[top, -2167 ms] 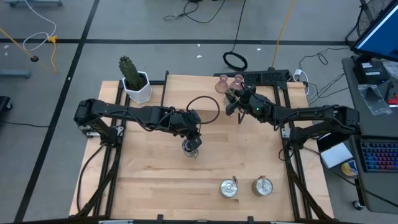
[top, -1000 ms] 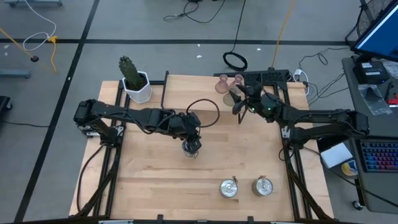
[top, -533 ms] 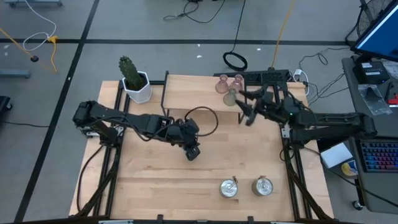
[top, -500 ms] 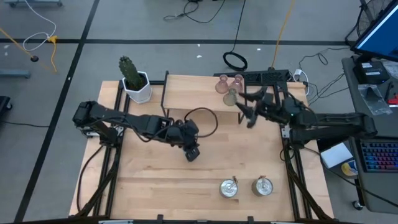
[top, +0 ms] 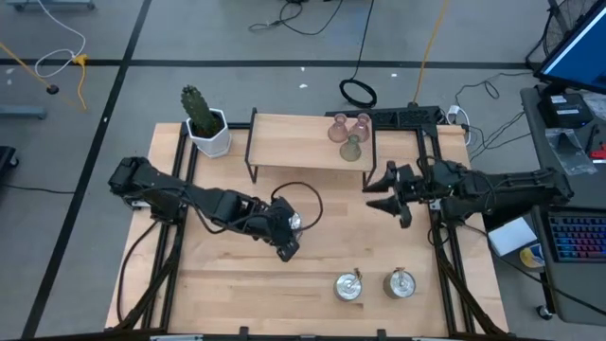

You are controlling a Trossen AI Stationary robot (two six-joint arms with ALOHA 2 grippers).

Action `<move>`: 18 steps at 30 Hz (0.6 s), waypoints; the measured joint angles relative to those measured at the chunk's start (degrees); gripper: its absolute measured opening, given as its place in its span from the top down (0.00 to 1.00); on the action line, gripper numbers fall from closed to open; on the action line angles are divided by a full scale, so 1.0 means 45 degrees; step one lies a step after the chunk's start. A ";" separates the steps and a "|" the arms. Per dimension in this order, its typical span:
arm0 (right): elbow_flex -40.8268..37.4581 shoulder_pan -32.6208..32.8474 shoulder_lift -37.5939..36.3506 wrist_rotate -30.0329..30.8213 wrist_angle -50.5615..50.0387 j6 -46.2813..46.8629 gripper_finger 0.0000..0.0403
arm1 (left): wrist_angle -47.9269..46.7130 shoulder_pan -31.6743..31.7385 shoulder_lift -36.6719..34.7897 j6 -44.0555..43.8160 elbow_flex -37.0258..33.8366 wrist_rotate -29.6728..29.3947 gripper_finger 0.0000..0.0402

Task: Pick & Place candle stick holders
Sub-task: Put the top silver scented candle on the shelf

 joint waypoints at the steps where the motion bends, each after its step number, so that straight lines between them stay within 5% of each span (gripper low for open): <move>1: 0.0000 0.0109 0.0000 -0.0024 -0.0103 0.0068 0.54 | -0.0049 -0.0080 0.0000 -0.0252 0.0000 0.0000 0.63; 18: -0.0005 0.1288 0.0014 -0.0003 -0.1387 0.0216 0.55 | -0.1160 -0.0469 0.0005 -0.3834 0.0000 -0.0661 0.63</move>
